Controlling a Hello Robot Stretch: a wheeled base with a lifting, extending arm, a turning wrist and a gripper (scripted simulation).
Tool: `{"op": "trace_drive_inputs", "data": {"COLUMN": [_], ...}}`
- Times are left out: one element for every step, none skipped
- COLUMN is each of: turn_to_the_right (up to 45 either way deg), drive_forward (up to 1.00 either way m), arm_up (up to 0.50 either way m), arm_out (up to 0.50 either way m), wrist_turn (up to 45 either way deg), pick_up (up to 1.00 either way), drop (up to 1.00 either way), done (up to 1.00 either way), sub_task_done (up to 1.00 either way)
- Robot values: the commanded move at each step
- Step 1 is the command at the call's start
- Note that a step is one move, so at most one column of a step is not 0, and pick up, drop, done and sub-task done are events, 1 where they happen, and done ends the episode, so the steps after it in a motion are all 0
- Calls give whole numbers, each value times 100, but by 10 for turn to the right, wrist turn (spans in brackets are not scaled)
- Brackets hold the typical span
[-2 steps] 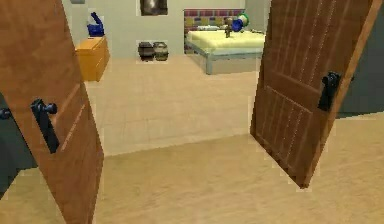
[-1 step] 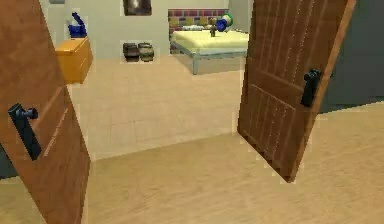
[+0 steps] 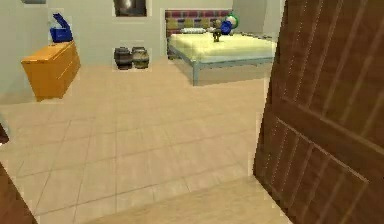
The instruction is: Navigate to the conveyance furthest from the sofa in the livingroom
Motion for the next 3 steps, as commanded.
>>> {"op": "trace_drive_inputs", "data": {"turn_to_the_right": [-240,0,-30], "drive_forward": [0,100,0], "arm_up": [0,0,0], "arm_out": [0,0,0], "wrist_turn": [0,0,0], "pick_up": [0,0,0], "drop": [0,0,0], "done": [0,0,0], "sub_task_done": [0,0,0]}}
